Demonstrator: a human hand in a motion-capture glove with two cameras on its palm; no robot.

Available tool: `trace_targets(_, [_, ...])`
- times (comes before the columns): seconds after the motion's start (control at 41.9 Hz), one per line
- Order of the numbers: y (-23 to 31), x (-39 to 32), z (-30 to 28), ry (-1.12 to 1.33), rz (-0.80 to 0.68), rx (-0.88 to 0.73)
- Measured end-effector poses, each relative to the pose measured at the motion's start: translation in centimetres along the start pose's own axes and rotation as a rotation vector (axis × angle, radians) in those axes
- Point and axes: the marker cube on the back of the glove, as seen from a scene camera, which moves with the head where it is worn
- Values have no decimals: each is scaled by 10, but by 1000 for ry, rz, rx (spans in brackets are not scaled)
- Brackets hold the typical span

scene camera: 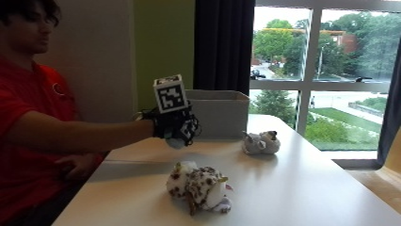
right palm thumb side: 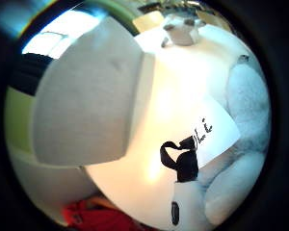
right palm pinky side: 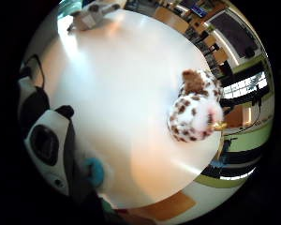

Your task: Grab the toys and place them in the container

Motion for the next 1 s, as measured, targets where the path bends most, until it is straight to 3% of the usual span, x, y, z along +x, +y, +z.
trace_targets(0.143, [-16, -10, -41, 61, -44, 49])
trace_targets(0.239, [-39, -13, -69, 199, 31, 92])
trace_targets(0.358, [-62, -46, -97, 41, -2, 73])
trace_targets(0.477, [-87, -74, -114, 59, 28, 80])
trace_targets(0.62, [-97, -139, -126, -6, -167, 88])
trace_targets(1.002, [-112, -263, -132, 29, -320, -45])
